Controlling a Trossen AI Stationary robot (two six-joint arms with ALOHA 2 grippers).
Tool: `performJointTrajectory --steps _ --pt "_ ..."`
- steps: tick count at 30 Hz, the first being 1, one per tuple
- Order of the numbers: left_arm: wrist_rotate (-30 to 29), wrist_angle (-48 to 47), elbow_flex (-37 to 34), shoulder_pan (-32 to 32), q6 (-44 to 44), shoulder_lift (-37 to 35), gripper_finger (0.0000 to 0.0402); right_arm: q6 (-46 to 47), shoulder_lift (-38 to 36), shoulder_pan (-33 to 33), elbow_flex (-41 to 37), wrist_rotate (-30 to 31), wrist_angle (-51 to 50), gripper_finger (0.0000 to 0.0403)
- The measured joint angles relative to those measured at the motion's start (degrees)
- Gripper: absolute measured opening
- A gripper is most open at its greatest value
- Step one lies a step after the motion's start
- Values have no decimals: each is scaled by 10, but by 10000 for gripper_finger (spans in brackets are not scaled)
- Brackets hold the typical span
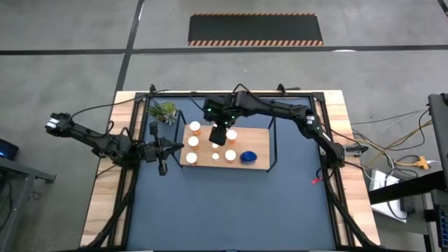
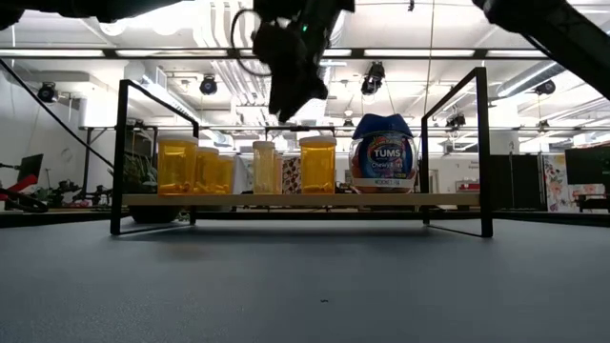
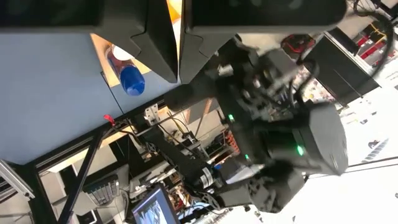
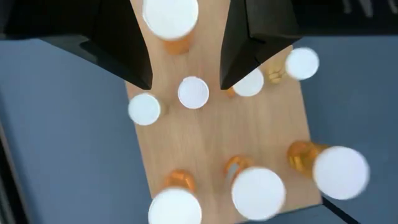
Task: Pick and place medicine bottles onto shelf by color
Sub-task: Put the pink pill bottle on to the shelf aligned with the small pill bottles
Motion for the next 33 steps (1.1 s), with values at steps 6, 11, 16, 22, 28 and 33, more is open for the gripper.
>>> performJointTrajectory --steps 6,11,16,22,28,33 --pt "0 -1 0 0 -1 0 0 -22 -35 0 0 0 -4 154" --pt "0 -1 0 0 -1 0 0 -35 -47 0 0 0 -5 110" --pt "-1 -1 0 0 -1 0 0 -44 -51 1 -4 1 -17 57" --pt "-3 -1 0 0 -1 0 0 -49 -58 3 -4 1 -58 12" --pt "-3 -1 0 0 -1 0 0 -47 -59 4 -27 2 -47 9" --pt "-1 -1 -1 0 -1 0 0 -54 -59 5 -83 1 -2 9"
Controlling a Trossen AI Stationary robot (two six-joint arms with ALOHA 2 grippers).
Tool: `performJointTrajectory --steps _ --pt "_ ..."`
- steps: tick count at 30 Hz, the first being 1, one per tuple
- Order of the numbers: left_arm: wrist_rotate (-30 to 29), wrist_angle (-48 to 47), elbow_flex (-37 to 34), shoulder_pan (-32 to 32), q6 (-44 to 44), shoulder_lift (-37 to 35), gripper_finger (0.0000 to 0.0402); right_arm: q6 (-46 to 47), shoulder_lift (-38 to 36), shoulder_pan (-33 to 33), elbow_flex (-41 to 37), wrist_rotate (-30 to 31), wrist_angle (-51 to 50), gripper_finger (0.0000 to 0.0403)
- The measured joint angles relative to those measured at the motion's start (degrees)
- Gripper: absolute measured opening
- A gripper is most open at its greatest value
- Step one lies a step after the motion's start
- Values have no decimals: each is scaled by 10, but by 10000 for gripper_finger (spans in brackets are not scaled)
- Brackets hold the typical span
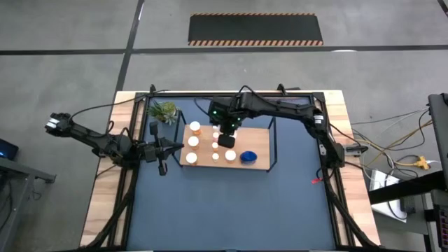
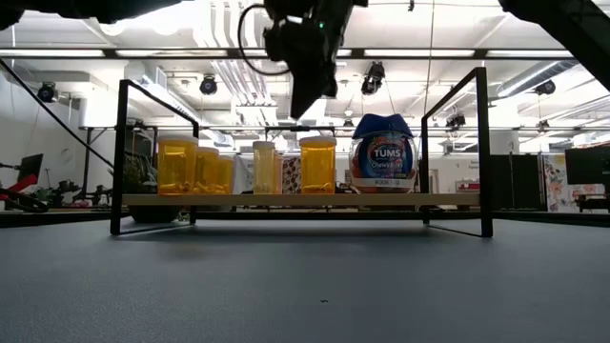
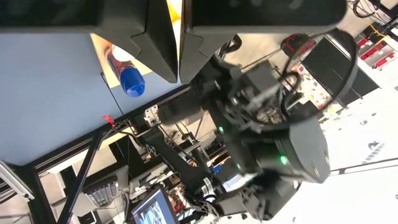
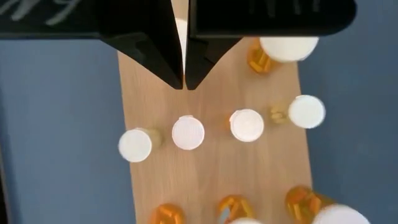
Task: Pick and place medicine bottles onto shelf by color
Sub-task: Put the pink pill bottle on to the shelf aligned with the small pill bottles
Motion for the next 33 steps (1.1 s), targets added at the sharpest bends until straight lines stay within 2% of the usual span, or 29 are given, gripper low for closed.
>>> performJointTrajectory --steps 9,33 --pt "2 0 0 0 0 0 0 1 0 -1 -81 0 84 9" --pt "1 0 0 0 0 0 0 1 2 -4 -159 0 173 9"
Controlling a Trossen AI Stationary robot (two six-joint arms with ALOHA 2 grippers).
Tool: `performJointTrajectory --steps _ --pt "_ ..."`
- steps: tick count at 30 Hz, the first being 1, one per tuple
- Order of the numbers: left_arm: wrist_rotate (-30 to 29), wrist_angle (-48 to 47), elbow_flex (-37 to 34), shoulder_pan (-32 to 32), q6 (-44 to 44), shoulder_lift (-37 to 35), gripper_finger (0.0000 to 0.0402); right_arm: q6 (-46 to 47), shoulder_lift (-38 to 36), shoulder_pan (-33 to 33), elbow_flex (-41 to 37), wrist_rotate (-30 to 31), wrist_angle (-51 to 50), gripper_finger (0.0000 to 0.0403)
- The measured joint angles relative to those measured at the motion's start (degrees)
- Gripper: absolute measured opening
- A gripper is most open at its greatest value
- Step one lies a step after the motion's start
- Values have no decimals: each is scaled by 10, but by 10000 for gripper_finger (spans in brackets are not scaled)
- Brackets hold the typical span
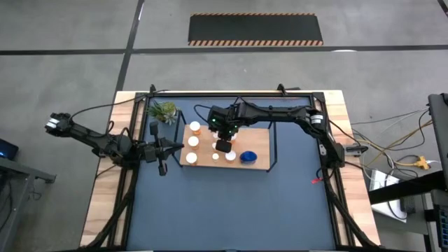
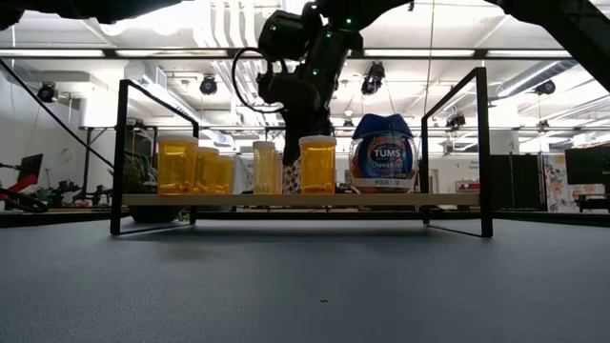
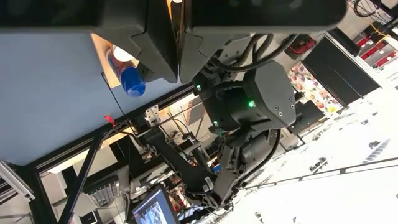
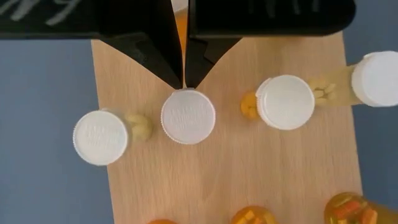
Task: Pick and place medicine bottles onto shelf by color
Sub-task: Put the pink pill bottle on to the shelf aligned with the small pill bottles
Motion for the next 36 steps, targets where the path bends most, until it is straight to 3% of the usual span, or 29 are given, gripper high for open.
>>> performJointTrajectory --steps 36 --pt "1 0 0 0 0 0 0 10 11 0 1 -1 5 9"
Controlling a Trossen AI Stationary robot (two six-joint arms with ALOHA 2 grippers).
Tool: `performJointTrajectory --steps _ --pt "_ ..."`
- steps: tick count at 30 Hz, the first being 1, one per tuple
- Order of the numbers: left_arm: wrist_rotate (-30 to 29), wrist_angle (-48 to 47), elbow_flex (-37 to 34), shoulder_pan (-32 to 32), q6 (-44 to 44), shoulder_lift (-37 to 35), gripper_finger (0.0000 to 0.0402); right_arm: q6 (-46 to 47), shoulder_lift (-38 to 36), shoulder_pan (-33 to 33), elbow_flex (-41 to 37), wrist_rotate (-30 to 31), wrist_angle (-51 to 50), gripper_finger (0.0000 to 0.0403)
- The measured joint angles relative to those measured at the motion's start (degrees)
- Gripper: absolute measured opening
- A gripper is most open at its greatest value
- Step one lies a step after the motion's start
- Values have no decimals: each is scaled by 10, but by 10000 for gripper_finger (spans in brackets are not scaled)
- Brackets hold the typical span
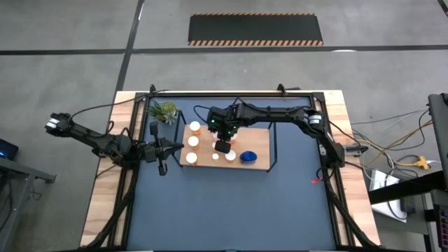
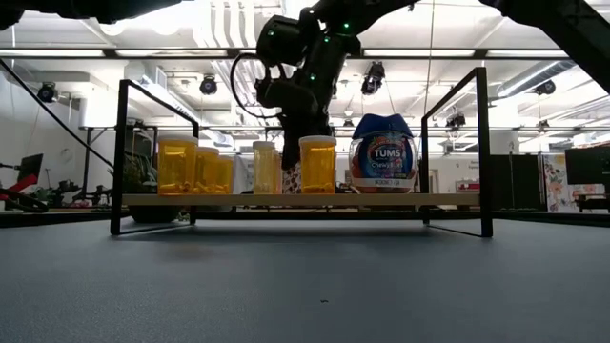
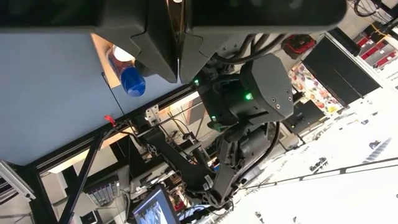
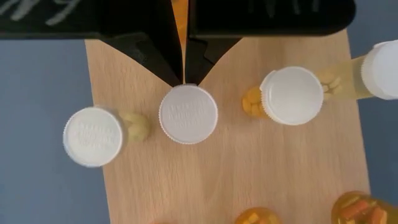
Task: Pick and place medicine bottles onto shelf by color
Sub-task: Put the pink pill bottle on to the shelf aligned with the small pill bottles, then adjust the bottom yellow pill bottle on the shelf
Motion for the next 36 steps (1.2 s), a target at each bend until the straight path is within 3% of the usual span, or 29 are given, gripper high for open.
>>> performJointTrajectory --steps 19,30,36 --pt "0 0 0 0 0 0 0 1 -8 0 2 0 -8 9" --pt "-1 0 0 0 0 0 0 10 -12 13 84 0 -106 9" --pt "-4 0 0 0 0 0 0 18 -13 38 93 0 -109 9"
